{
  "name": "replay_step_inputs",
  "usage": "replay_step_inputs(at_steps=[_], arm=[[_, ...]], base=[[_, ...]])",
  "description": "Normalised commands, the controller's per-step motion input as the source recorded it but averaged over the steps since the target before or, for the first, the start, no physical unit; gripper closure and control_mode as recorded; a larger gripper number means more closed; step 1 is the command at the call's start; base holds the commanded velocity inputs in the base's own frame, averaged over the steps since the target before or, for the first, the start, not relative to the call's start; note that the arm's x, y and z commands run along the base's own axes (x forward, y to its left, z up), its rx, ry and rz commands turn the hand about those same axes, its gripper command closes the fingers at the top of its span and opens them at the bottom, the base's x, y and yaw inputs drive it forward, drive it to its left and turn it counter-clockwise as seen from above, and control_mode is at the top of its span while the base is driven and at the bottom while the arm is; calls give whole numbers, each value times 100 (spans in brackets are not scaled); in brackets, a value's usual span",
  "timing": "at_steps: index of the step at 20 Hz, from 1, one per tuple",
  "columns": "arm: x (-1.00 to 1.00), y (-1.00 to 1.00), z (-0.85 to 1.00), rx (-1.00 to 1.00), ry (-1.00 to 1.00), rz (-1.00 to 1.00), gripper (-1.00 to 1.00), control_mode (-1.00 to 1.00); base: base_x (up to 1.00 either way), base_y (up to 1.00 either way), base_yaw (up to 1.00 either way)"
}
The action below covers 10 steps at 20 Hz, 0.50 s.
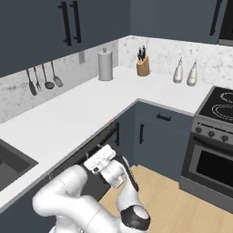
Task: Pick up the cup and bowl from the counter, place them in the dishwasher, and close the dishwasher door.
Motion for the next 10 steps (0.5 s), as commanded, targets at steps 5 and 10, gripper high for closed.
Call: replay_step_inputs(at_steps=[5,10], arm=[[69,81,-100,41,3,-4,-100,-100],[82,100,-100,43,-2,-11,-100,-100]], base=[[0,0,0],[0,0,0]])
